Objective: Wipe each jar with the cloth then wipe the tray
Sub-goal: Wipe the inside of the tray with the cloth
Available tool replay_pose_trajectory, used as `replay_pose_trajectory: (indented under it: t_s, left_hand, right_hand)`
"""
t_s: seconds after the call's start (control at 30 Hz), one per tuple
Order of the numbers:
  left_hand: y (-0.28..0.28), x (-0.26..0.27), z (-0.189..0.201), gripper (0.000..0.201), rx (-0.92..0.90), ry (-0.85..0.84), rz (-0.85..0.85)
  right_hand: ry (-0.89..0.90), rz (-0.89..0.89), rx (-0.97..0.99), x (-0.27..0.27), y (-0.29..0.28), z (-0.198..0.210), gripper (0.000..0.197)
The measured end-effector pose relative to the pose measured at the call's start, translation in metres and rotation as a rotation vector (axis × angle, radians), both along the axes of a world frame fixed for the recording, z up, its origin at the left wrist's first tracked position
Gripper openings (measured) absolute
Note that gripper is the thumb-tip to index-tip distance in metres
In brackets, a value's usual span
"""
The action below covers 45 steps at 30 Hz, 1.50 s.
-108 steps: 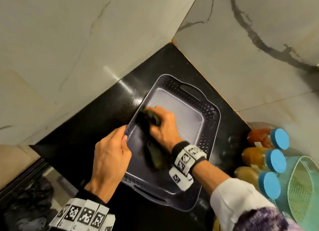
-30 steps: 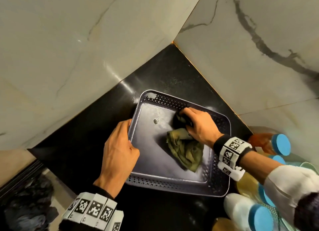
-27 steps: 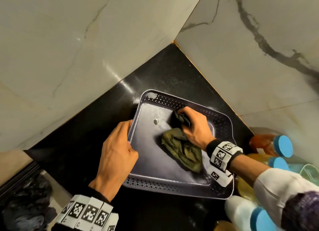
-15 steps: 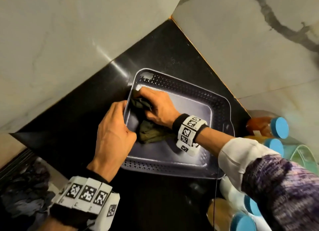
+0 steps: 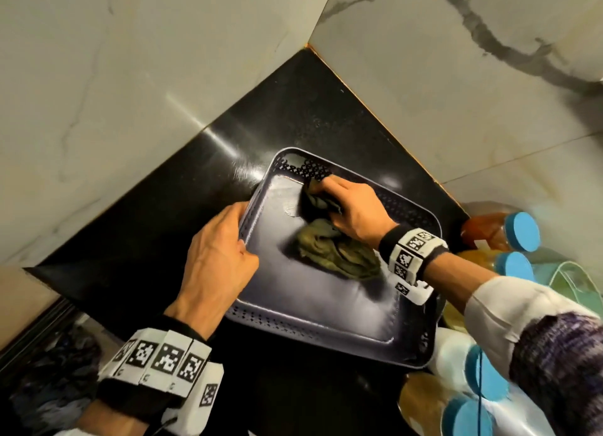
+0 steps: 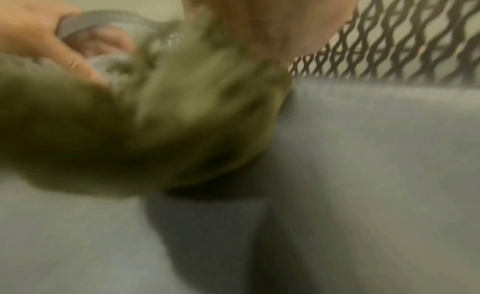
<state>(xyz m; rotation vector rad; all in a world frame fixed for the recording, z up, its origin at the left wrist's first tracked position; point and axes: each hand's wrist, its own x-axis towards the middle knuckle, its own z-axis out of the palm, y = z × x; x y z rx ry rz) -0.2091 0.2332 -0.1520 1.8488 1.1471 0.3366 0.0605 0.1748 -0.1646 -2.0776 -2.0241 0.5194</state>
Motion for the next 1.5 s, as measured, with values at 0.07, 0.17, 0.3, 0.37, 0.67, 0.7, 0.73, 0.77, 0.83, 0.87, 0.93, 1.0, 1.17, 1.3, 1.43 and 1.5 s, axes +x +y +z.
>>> replay_pose_trajectory:
  t_s: [0.07,0.17,0.3,0.37,0.67,0.7,0.73,0.77,0.83,0.87,0.93,1.0,1.17,1.3,1.43,1.5]
  left_hand:
    - [-0.001,0.002,0.001,0.063,0.001,0.005,-0.006]
    - [-0.002,0.007,0.003,0.061,0.027,0.0,0.002]
    - [-0.004,0.009,0.0,0.06,0.054,-0.003,0.039]
    - [-0.004,0.008,-0.001,0.061,0.054,-0.008,0.049]
    - [-0.001,0.004,0.005,0.063,-0.003,-0.014,-0.04]
    - [0.0,0.004,0.005,0.063,-0.003,-0.021,-0.042]
    - [0.0,0.004,0.004,0.063,0.003,-0.028,-0.04]
    - [0.001,0.004,0.003,0.062,0.008,-0.035,-0.036]
    - [0.001,0.007,0.002,0.06,0.025,-0.034,-0.038]
    - [0.001,0.008,0.001,0.058,0.038,-0.029,-0.032]
    - [0.003,0.011,0.001,0.056,0.064,-0.036,-0.015]
    - [0.004,0.012,0.001,0.054,0.074,-0.054,0.003]
    - [0.005,0.014,0.0,0.054,0.065,-0.078,0.072]
    - [0.011,0.016,-0.003,0.067,0.1,-0.032,0.01]
    - [0.011,0.012,-0.001,0.06,0.134,0.012,-0.026]
    - [0.012,0.009,-0.003,0.056,0.123,0.017,0.01]
  right_hand:
    - [0.05,-0.081,0.046,-0.001,-0.002,-0.004,0.042]
    - [0.265,-0.215,0.105,-0.03,0.002,-0.01,0.041]
    - [0.406,0.025,-0.049,-0.081,0.001,-0.009,0.047]
    - [0.371,0.191,-0.122,-0.09,-0.002,-0.004,0.052]
    - [0.014,-0.057,0.035,-0.015,0.013,-0.004,0.047]
    - [0.004,-0.093,0.057,-0.016,0.014,-0.007,0.045]
    - [0.02,-0.117,0.078,-0.02,0.015,-0.008,0.044]
    - [0.053,-0.142,0.1,-0.025,0.017,-0.01,0.045]
    - [0.147,-0.221,0.166,-0.033,0.023,-0.012,0.048]
    - [0.194,-0.252,0.192,-0.035,0.029,-0.014,0.049]
    - [0.241,-0.246,0.176,-0.042,0.042,-0.017,0.052]
    - [0.24,-0.159,0.121,-0.046,0.052,-0.017,0.054]
    - [0.346,0.113,-0.067,-0.059,0.037,-0.004,0.059]
    - [0.346,0.423,-0.298,-0.085,-0.014,0.004,0.063]
    - [0.163,0.613,-0.441,-0.057,-0.028,0.024,0.058]
    - [0.107,0.396,-0.394,-0.016,-0.031,0.03,0.062]
